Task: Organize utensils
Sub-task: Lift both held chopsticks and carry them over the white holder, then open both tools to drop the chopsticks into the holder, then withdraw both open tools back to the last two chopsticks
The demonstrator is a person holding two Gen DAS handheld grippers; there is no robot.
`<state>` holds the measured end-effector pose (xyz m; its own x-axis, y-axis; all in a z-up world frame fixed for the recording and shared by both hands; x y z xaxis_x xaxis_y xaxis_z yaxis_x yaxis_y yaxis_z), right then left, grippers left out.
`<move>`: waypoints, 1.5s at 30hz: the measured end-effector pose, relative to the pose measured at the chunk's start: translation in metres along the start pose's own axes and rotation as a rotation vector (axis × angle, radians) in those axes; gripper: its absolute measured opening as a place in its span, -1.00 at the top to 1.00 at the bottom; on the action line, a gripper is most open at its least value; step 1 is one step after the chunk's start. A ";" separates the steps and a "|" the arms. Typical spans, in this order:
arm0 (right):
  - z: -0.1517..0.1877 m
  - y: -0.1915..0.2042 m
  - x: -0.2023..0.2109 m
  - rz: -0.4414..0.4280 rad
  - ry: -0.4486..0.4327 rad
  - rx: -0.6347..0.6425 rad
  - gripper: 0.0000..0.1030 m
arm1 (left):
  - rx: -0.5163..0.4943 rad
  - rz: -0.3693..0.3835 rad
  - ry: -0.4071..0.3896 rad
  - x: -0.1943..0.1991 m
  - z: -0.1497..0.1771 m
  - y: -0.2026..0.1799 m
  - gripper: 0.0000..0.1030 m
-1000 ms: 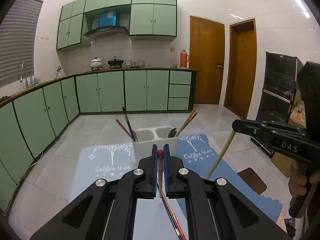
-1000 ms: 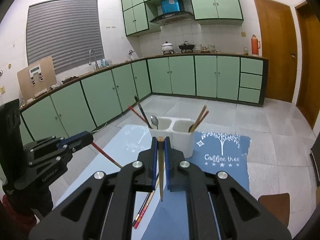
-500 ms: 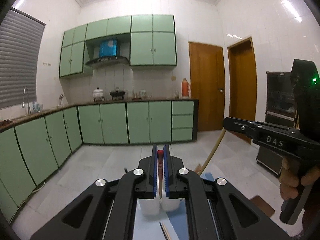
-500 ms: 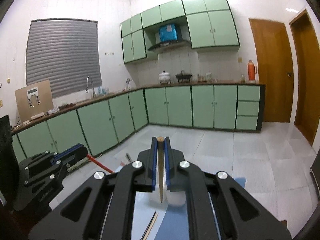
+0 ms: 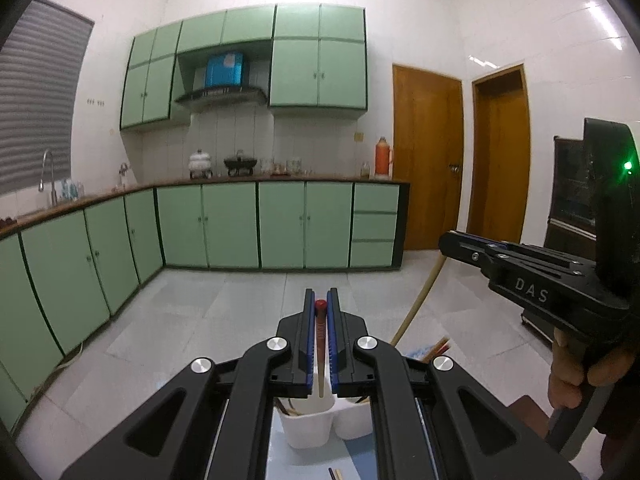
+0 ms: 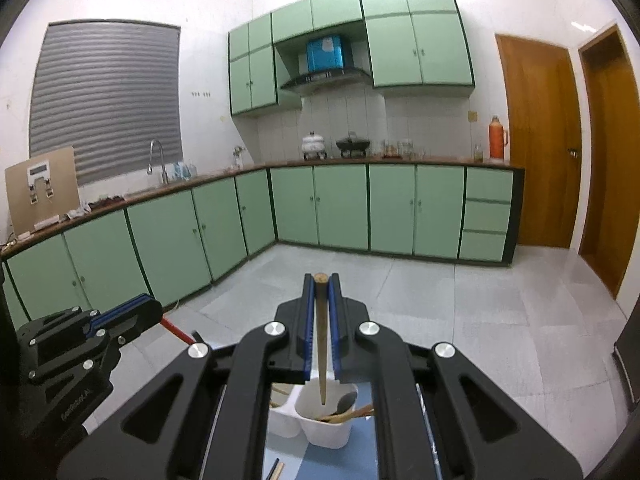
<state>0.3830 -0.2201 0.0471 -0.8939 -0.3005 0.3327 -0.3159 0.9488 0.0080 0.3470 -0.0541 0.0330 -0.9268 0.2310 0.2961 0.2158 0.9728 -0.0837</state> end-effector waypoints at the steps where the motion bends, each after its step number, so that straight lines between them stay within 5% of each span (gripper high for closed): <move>1: 0.004 0.000 -0.006 0.000 0.010 -0.003 0.89 | 0.004 0.000 0.016 -0.008 0.005 0.002 0.89; 8: 0.035 0.005 -0.040 -0.007 0.097 -0.003 0.83 | 0.015 -0.006 0.124 -0.048 0.035 0.012 0.88; 11: 0.039 0.004 -0.033 0.014 0.084 -0.006 0.58 | 0.023 -0.004 0.122 -0.046 0.036 0.015 0.78; 20: 0.044 -0.008 0.024 0.070 -0.006 -0.007 0.19 | 0.020 -0.010 0.022 0.012 0.020 0.016 0.39; 27: 0.067 -0.002 0.075 0.058 -0.024 -0.024 0.09 | 0.009 -0.016 -0.009 0.059 0.031 0.007 0.33; 38: 0.153 0.027 0.123 0.032 0.087 -0.059 -0.22 | 0.012 -0.008 0.097 0.101 0.118 -0.001 0.03; 45: 0.202 0.041 0.131 0.061 0.152 -0.123 -0.76 | 0.040 -0.025 0.169 0.108 0.180 0.003 -0.46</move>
<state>0.1888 -0.2400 -0.0996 -0.8489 -0.2323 0.4747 -0.2128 0.9724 0.0952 0.1925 -0.0283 -0.1064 -0.8662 0.2094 0.4537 0.1783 0.9777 -0.1110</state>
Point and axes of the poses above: each gripper's, at about its wrist camera, not at the fingertips, and x roughly against the way its jaws point, y to its left, z to its underside, the point moved 6 cm from there along -x, roughly the way its jaws point, and after that the axes turned 4 degrees about x, right-handed, at the moved point
